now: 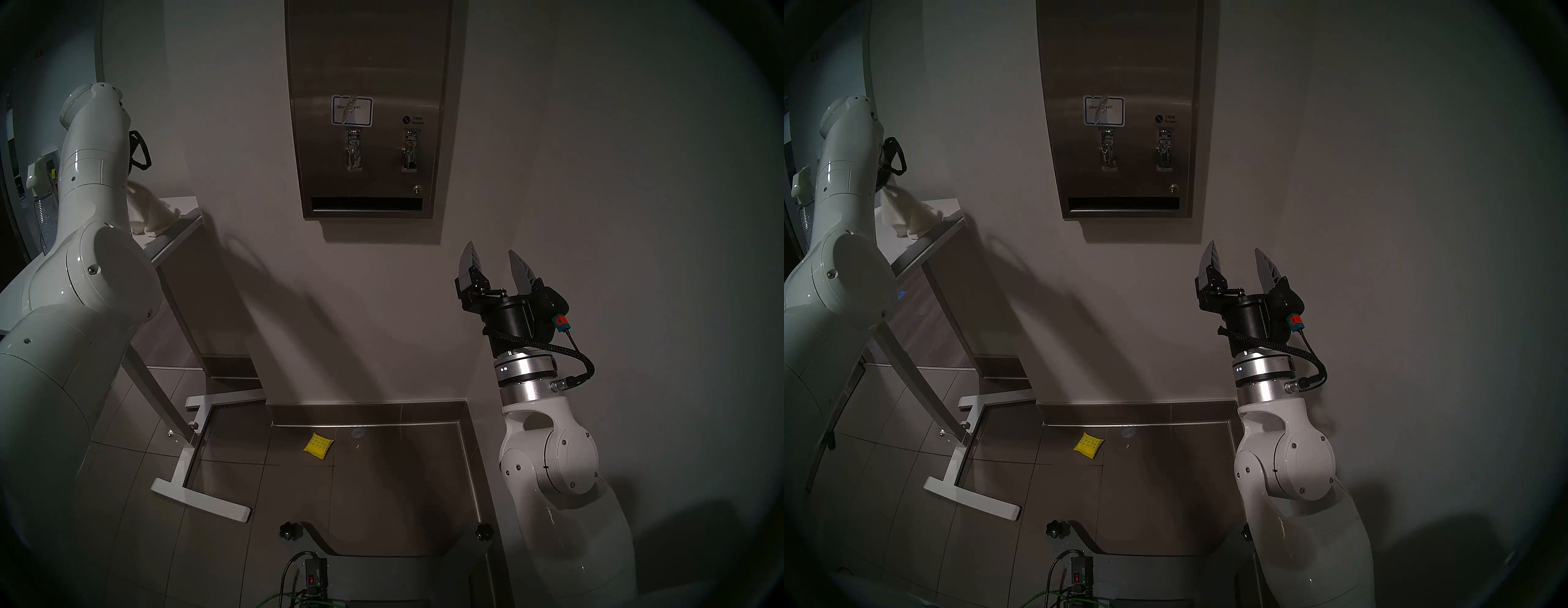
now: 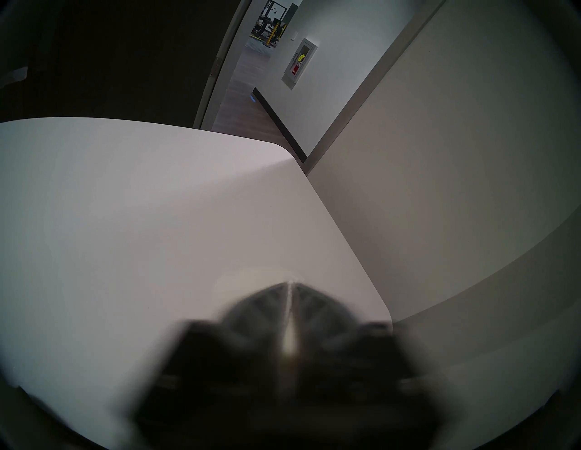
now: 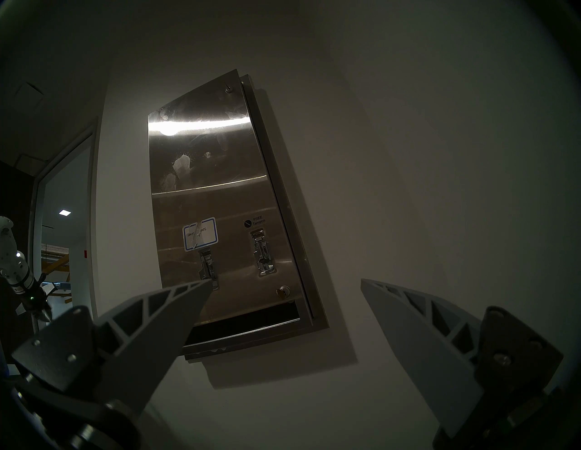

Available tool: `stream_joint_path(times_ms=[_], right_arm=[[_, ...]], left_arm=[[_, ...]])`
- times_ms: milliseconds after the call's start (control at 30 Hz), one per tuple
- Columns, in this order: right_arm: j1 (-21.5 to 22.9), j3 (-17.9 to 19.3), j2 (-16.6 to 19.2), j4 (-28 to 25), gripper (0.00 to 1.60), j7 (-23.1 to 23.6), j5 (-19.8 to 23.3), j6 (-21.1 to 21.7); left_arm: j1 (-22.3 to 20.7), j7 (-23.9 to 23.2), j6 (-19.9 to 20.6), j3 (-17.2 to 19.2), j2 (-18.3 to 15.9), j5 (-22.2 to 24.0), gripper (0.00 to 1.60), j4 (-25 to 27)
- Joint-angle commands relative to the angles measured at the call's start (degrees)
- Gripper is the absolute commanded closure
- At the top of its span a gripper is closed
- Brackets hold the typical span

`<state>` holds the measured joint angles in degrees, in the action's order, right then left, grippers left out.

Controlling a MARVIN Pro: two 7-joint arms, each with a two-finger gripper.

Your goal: Pick up the cloth and wipe the surface

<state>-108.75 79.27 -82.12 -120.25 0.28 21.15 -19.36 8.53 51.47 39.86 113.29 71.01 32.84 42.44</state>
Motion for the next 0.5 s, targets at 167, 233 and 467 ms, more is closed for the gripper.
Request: stream_joint_path(times_ms=[167,233,467], right_arm=[[0.6,0.0,-0.2,-1.9,0.00,0.2,-0.2,-0.3],[0.6,0.0,-0.2,-1.9,0.00,0.2,-0.2,-0.3],[0.6,0.1,-0.3,-1.8,0.00,0.4,-0.2,-0.3]], left_arm=[[-4.8,0.7,-2.2,1.3,0.2,1.3,0.00,1.1],[-4.8,0.9,-2.3,1.3,0.2,1.4,0.00,1.2],[-3.6,-4.7,1.5,-4.3,1.1,0.4,0.00,3.8]])
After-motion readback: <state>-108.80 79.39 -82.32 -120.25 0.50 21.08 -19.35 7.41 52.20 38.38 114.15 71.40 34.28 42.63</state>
